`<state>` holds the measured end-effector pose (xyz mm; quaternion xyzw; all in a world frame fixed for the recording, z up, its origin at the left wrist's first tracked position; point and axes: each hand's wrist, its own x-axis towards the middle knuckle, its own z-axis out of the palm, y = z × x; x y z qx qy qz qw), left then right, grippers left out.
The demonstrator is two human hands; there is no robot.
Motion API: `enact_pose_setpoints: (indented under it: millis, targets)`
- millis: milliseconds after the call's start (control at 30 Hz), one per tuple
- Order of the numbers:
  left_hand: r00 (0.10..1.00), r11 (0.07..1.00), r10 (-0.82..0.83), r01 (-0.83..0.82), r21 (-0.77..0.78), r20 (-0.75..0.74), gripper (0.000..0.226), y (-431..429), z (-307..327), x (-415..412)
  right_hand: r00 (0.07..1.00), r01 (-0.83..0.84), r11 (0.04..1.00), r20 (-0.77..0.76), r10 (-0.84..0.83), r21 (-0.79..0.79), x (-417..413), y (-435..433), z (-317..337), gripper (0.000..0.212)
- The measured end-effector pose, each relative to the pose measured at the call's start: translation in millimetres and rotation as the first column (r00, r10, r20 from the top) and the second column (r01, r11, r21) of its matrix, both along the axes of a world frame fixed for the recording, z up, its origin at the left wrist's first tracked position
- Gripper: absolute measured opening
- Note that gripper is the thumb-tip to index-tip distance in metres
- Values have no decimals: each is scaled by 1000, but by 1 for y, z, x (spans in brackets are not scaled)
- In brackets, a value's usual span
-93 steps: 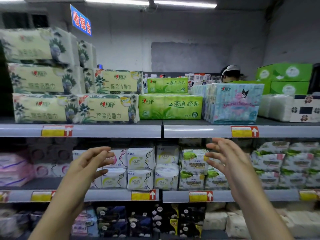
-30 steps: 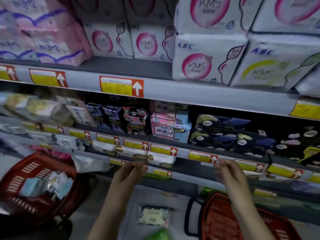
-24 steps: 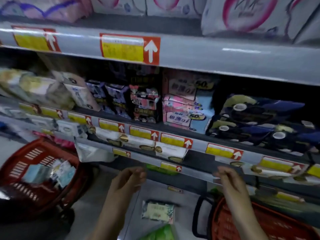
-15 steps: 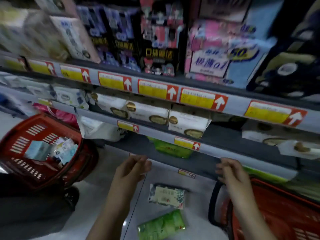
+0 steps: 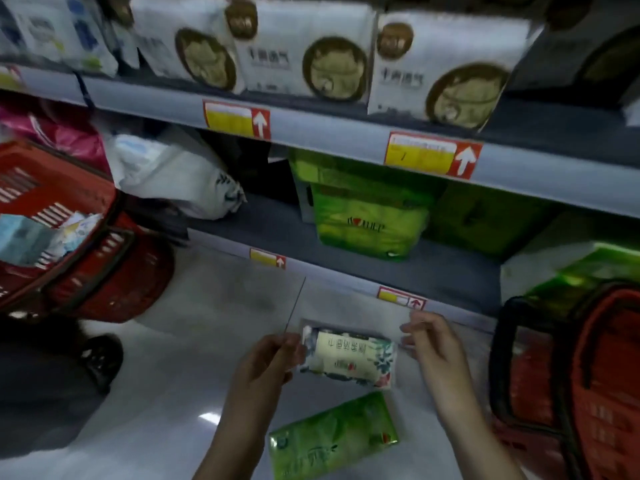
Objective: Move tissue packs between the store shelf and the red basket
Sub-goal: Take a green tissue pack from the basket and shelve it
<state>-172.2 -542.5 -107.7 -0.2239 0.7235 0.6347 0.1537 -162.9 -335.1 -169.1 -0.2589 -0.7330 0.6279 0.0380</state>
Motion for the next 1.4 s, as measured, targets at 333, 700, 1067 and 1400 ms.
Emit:
enact_pose_setpoints:
  millis: [333, 700, 1067, 1400]
  targets:
    - [997, 990, -60, 66, -126, 52, 13, -14, -209, 34, 996, -44, 991, 77, 34, 129, 43, 3, -173, 26]
    - [986, 965, 33, 11, -263, 162, 12, -52, -310, 68, 975, -162, 960, 188, 120, 227, 84, 7, -259, 22]
    - [947, 948, 200, -122, -295, 251, 30, -76, -340, 108, 951, -170, 965, 290, 107, 202, 109, -6, -293, 18]
    - [922, 962, 237, -180, -203, 305, 37, -76, -340, 103, 935, -182, 948, 345, 85, 261, 110, -15, -310, 23]
